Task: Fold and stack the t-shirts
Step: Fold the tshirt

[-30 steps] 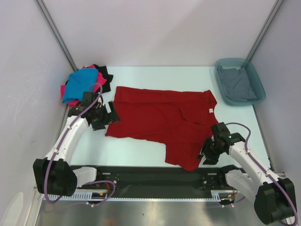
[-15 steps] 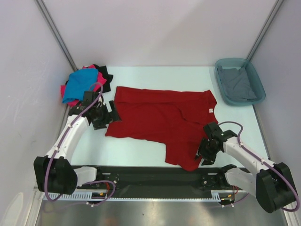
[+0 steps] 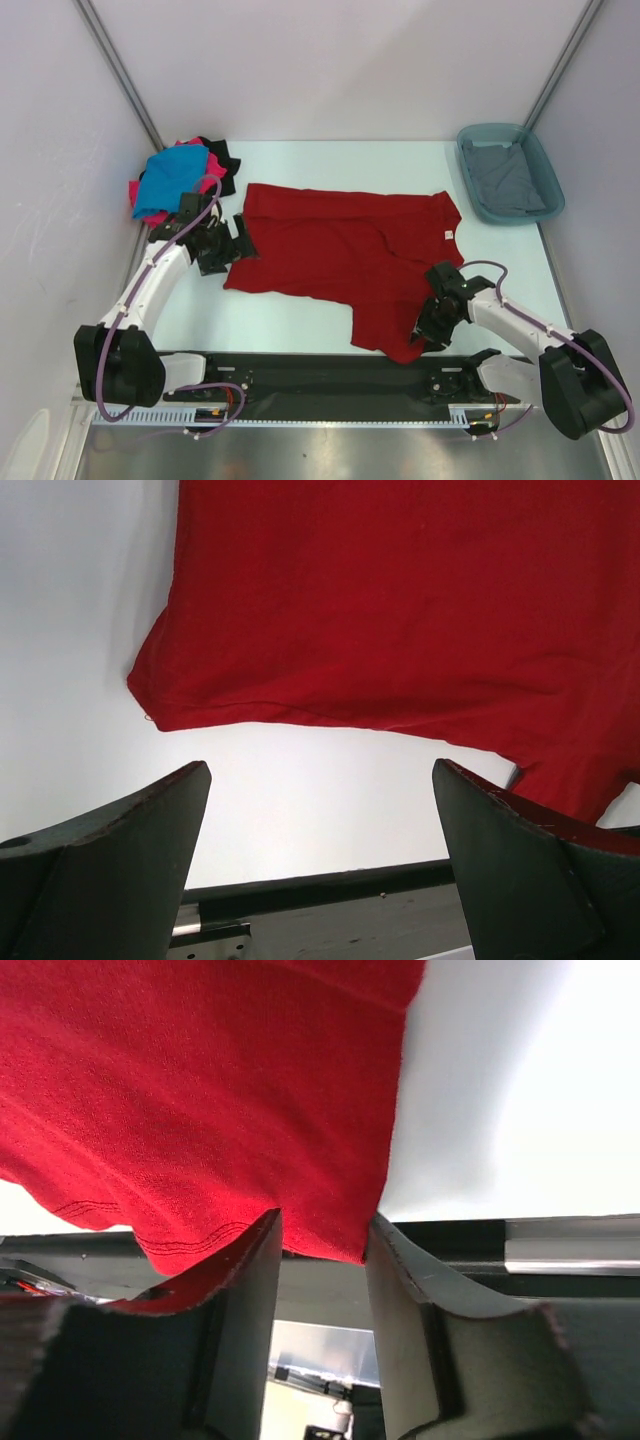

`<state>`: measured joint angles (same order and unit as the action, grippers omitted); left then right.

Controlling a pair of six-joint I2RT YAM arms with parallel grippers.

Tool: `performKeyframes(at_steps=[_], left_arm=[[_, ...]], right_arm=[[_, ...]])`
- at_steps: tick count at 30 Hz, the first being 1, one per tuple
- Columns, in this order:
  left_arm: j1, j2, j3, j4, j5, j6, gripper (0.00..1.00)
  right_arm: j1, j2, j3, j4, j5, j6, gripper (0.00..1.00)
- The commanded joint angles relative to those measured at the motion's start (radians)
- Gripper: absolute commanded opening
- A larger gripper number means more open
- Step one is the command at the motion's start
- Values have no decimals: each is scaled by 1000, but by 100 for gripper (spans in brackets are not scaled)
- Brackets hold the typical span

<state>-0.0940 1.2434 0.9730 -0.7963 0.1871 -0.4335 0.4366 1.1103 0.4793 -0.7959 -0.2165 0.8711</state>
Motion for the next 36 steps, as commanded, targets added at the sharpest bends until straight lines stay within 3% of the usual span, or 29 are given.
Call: performKeyframes(at_steps=[1, 9, 14, 18, 29, 36], left_arm=[[-6, -1, 43, 14, 9, 27, 100], [-6, -1, 36, 8, 0, 42, 100], [-6, 4, 32, 12, 5, 41, 100], [-6, 17, 27, 17, 14, 41, 100], [-6, 48, 30, 14, 29, 55, 100], [-6, 73, 52, 3, 22, 68, 100]], right_arm=[[13, 23, -2, 49, 23, 16, 40], [25, -12, 51, 6, 46, 2, 7], [27, -93, 185, -91, 80, -7, 6], [27, -70, 272, -115, 56, -18, 6], [4, 200, 450, -45, 83, -73, 8], [-90, 339, 535, -5, 105, -136, 7]])
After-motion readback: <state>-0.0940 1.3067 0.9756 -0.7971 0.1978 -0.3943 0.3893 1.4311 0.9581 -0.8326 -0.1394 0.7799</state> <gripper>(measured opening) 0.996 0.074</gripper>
